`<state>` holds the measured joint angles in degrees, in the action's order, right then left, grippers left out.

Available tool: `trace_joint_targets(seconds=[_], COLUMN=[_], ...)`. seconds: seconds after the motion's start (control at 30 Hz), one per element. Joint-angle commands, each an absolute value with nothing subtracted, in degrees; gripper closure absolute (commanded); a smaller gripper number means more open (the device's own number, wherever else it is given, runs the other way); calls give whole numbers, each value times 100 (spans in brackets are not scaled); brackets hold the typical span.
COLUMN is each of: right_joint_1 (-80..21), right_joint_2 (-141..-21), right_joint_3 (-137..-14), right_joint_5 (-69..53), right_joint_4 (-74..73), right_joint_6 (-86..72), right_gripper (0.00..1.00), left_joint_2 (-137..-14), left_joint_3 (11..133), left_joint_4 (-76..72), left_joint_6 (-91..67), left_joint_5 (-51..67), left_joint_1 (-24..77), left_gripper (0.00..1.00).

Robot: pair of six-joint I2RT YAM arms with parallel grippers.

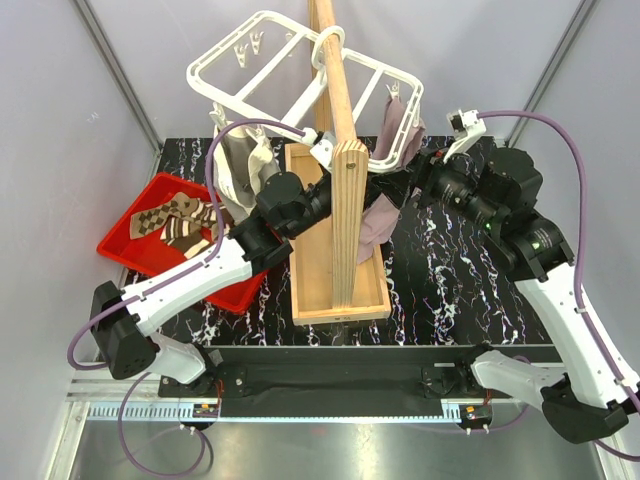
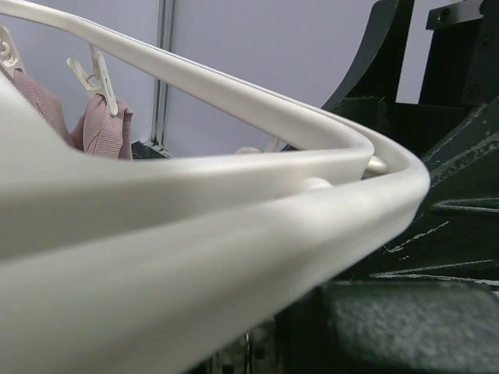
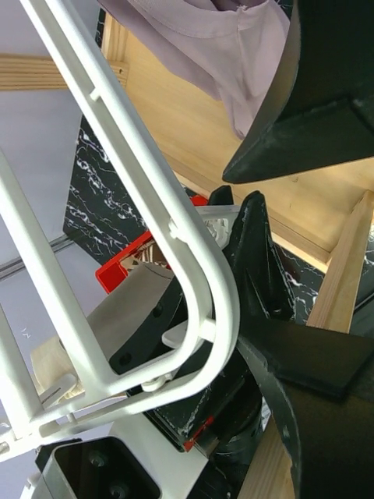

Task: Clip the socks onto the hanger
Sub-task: Open the clamp at the hanger.

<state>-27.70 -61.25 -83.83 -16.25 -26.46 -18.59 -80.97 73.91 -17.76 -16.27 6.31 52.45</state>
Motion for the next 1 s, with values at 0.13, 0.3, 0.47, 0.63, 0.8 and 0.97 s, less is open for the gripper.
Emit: trace_joint_targets(seconds=[0.13, 0.3, 0.47, 0.63, 0.8, 0.97], right_joint_1=[-2971, -3146, -3164, -3173, -3190, -3208], right_joint_2=[-6082, -6021, -5985, -6126, -6258, -6346], right_joint_3=[-8113, -7885, -7787, -7849, -7884, -7910], right_joint_5=[-555, -141, 139, -52, -254, -361], right_joint_4=[-1881, -1574, -1336, -1239, -1143, -1090], right_joint_6=[-1995, -2065, -2197, -2241, -2259, -2285], right_gripper=[35, 36, 36, 36, 37, 42], left_joint_2=[-8112, -8112, -8112, -8139, -8165, -8156], left_joint_3=[7655, 7655, 7620, 7638, 7699, 7699], left_joint_4=[-1802, -1802, -1819, -1846, -1811, -1749], left_joint_6=[-1538, -1521, -1521, -1538, -1529, -1529], left_joint_5=[387, 404, 422, 483, 510, 413], left_joint_1=[5361, 5370, 5388, 5396, 5405, 5423], left_gripper=[100, 100, 100, 100, 100, 100])
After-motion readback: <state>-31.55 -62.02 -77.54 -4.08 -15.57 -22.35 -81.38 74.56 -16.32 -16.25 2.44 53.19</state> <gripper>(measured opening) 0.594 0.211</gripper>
